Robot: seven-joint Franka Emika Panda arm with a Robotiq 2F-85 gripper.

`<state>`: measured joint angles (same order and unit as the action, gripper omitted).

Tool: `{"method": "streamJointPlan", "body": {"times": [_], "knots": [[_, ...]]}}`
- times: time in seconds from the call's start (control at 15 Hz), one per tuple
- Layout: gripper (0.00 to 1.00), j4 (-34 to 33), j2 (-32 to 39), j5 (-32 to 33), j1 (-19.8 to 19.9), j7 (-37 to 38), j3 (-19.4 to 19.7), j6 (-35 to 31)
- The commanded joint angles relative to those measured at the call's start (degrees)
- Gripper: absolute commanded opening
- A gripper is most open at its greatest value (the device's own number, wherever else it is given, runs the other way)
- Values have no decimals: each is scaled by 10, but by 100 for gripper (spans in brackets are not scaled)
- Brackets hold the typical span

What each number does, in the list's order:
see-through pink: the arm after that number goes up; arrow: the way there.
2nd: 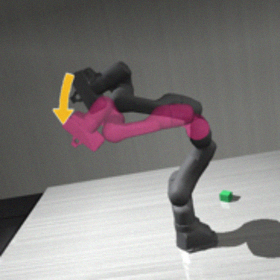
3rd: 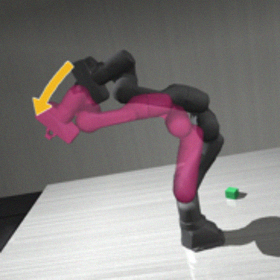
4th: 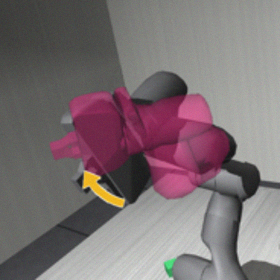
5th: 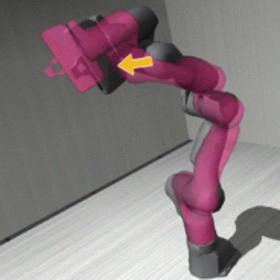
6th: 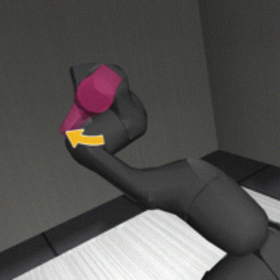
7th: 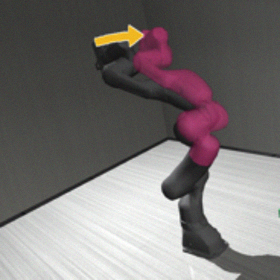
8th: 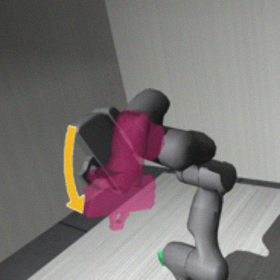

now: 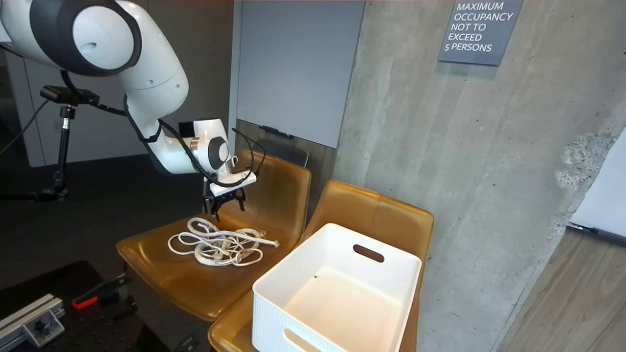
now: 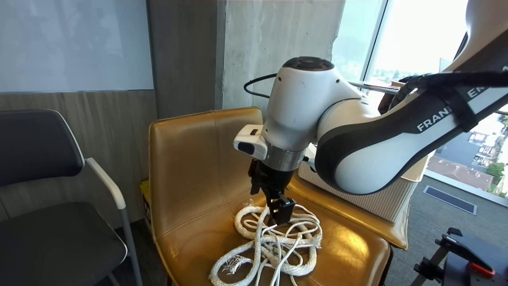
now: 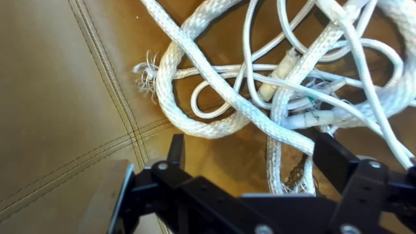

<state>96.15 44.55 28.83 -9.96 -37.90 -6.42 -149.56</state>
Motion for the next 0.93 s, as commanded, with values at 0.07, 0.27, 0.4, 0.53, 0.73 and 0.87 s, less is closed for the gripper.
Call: {"method": "streamJointPlan", "body": {"times": [0.07,0.27,0.4,0.53,0.73,0.87], "knots": [[100,-109,97,11,-17,-32,17,17],[100,-144,138,1,-20,-43,15,29],[100,-155,152,-6,-18,-56,9,52],[100,-161,156,-13,-16,-68,3,83],[74,-159,162,-15,-16,-72,4,110],[58,-152,163,-19,-14,-68,4,122]]}}
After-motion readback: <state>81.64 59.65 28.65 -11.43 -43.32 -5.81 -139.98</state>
